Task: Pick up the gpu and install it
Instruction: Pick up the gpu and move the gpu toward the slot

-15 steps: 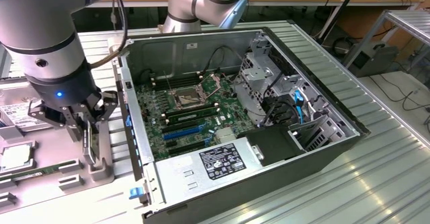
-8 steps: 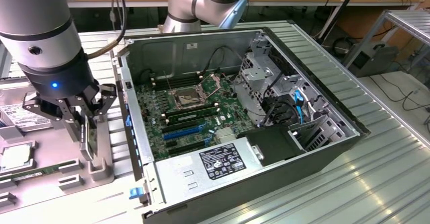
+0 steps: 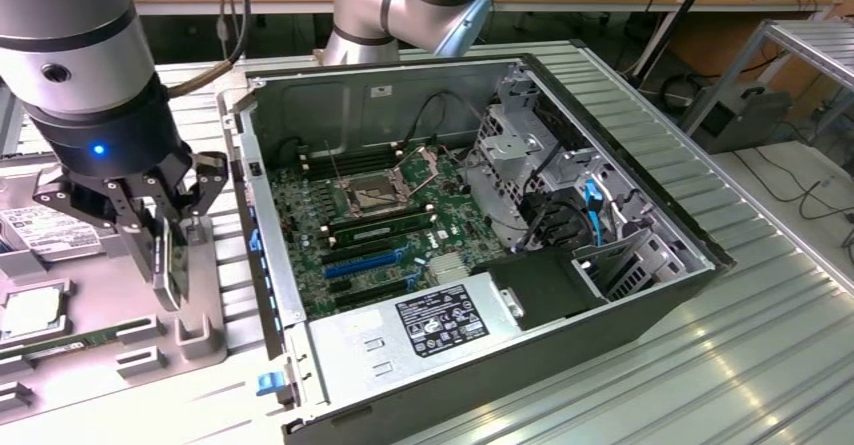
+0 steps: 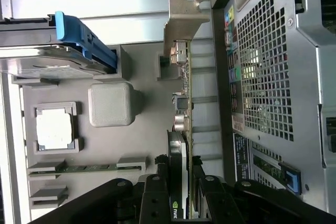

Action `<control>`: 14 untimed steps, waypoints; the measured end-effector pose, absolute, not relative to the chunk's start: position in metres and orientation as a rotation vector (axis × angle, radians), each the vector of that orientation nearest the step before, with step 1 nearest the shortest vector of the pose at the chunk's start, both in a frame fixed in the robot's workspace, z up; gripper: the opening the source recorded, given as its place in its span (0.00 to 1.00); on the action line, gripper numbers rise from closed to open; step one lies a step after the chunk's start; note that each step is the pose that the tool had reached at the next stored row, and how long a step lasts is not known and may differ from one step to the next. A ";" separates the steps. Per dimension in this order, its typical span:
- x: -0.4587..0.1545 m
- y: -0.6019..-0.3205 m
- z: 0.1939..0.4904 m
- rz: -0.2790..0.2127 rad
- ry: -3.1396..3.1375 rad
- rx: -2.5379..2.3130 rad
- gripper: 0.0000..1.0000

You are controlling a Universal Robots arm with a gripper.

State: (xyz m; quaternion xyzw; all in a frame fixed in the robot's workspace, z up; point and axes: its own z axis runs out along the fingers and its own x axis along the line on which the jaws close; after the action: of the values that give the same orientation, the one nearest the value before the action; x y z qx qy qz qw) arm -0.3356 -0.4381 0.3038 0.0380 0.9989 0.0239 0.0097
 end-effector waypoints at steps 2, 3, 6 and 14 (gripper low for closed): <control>-0.336 -0.438 0.307 0.075 3.120 0.119 0.27; -0.336 -0.438 0.309 0.075 3.120 0.119 0.27; -0.335 -0.438 0.313 0.075 3.121 0.119 0.27; -0.335 -0.438 0.322 0.075 3.124 0.119 0.27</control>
State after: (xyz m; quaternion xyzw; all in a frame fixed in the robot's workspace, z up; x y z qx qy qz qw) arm -0.3353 -0.4381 0.3218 0.0380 0.9990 0.0238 0.0072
